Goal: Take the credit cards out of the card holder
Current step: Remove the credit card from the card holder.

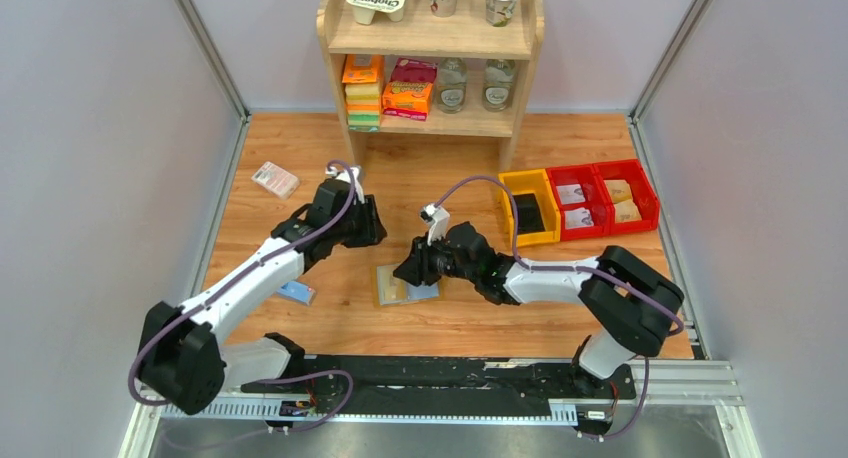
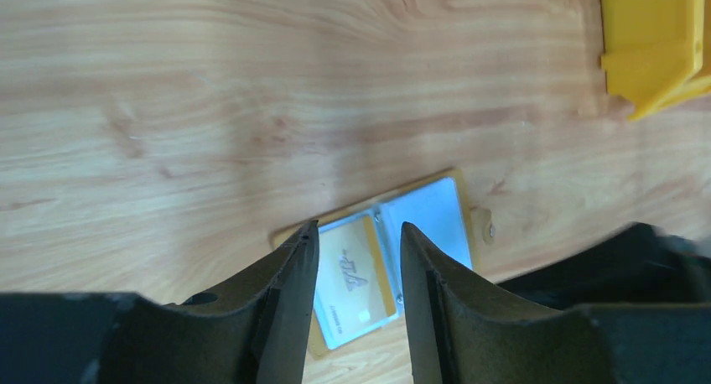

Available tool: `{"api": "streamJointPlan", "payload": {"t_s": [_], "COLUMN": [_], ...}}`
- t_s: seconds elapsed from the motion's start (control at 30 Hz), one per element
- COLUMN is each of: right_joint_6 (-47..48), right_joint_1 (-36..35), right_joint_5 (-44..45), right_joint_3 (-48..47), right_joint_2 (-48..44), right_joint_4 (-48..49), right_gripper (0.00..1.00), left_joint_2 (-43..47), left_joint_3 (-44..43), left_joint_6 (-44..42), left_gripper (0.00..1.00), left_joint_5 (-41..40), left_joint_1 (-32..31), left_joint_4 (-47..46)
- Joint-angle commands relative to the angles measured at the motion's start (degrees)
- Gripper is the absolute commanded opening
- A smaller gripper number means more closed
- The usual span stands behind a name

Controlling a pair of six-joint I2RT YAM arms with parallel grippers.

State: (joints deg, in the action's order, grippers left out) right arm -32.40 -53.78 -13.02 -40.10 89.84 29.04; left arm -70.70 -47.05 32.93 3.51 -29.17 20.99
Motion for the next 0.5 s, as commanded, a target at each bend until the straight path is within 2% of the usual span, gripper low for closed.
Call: {"api": "streamJointPlan", "payload": {"t_s": [0.0,0.1,0.27,0.47], "right_joint_6": [-1.9,-2.0,-3.5,-5.8], "right_joint_1": [0.4,0.5,1.7,2.5], "right_joint_5": [-3.5,-3.9,-2.0,-2.8], "right_joint_3": [0.4,-0.1,-0.7,-2.4], "right_joint_2": [3.1,3.4,4.9,8.4], "right_joint_4": [-2.8,-2.8,-3.6,-3.5], "right_gripper": [0.32,0.35,0.35,0.36], "left_joint_2": [4.9,4.3,7.2,8.8], "left_joint_3": [3.5,5.6,8.8,12.3], "left_joint_6": [0.1,1.3,1.3,2.4], "left_gripper": [0.5,0.51,0.45,0.38], "left_joint_5": [-10.1,-9.0,2.7,11.2], "left_joint_1": [0.9,2.0,2.0,2.0], "left_joint_4": [3.5,4.5,-1.6,-6.6]}}
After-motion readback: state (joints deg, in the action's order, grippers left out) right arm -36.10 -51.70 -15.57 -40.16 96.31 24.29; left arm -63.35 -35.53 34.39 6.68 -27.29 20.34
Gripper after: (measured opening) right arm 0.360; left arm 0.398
